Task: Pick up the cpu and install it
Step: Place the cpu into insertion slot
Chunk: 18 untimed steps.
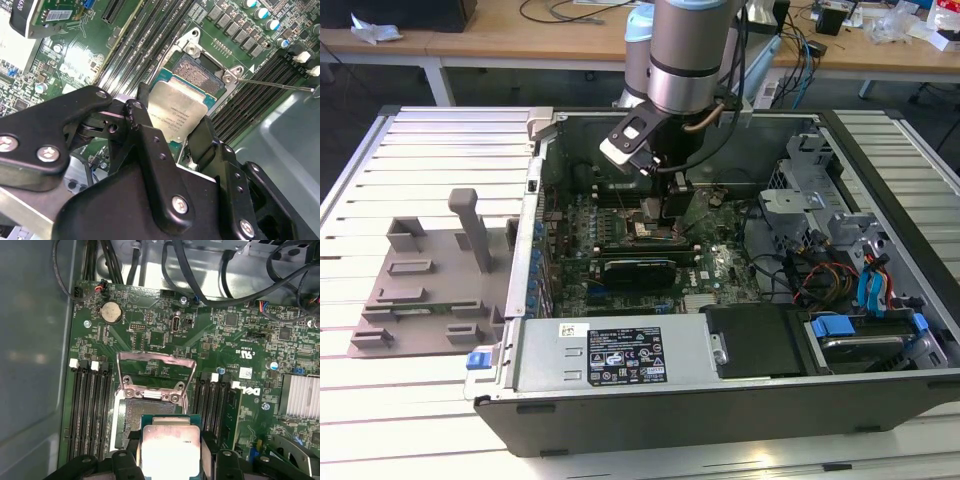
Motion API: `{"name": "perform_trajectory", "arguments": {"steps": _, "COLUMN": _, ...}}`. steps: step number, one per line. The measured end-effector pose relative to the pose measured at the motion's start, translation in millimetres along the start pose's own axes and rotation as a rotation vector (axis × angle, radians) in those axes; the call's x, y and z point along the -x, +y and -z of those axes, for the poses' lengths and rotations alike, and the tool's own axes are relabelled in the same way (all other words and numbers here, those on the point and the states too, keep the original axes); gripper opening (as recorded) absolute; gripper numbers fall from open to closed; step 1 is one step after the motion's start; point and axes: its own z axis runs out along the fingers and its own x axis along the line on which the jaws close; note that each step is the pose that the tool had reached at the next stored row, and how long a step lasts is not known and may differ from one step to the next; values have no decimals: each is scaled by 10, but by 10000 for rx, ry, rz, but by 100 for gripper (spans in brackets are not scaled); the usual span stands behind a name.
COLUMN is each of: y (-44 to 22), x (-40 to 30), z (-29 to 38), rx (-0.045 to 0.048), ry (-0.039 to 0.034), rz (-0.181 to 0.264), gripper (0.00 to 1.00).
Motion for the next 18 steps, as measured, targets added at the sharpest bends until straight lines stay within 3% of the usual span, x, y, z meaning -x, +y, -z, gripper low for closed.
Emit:
{"name": "perform_trajectory", "arguments": {"steps": 9, "y": 1, "x": -6, "z": -52, "rx": -1, "ry": -2, "rz": -3, "gripper": 55}}
{"name": "perform_trajectory", "arguments": {"steps": 14, "y": 6, "x": -56, "z": -79, "rx": 0, "ry": 2, "rz": -10, "gripper": 55}}
{"name": "perform_trajectory", "arguments": {"steps": 15, "y": 6, "x": -63, "z": -94, "rx": -1, "ry": 0, "rz": -56, "gripper": 55}}
{"name": "perform_trajectory", "arguments": {"steps": 17, "y": 5, "x": -63, "z": -115, "rx": -12, "ry": 7, "rz": -559, "gripper": 55}}
{"name": "perform_trajectory", "arguments": {"steps": 18, "y": 6, "x": -64, "z": -121, "rx": -10, "ry": 10, "rz": -560, "gripper": 55}}
